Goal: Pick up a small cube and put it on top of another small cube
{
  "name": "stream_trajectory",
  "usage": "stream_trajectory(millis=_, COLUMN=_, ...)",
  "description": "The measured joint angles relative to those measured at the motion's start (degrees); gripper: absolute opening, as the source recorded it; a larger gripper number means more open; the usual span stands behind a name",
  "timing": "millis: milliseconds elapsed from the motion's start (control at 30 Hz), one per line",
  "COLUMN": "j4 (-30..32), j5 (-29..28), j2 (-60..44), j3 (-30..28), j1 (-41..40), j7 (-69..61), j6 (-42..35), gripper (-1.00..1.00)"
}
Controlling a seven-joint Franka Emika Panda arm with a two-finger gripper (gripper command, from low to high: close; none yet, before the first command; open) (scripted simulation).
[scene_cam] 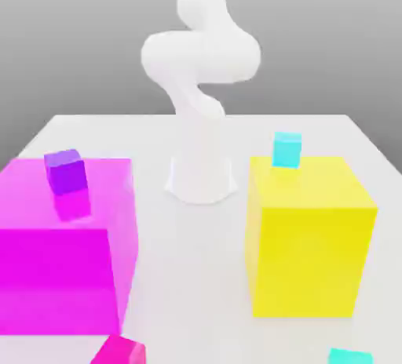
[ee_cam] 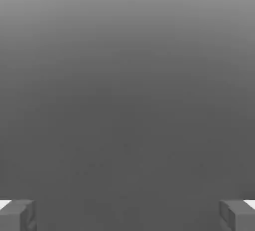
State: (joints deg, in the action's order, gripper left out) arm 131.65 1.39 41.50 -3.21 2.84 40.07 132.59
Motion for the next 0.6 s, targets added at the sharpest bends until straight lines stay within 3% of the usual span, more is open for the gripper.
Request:
stream_trajectory(millis=367, j4=-0.6, j5=8.9, j2=-19.2, j3=-12.8, j1=10.2, j7=-27.6, j6=3.6, gripper=0.00)
stream_trajectory(millis=600, j4=-1.0, j5=16.0, j2=-31.6, j3=-17.9, j1=13.3, j7=-45.8, j6=5.7, gripper=0.00)
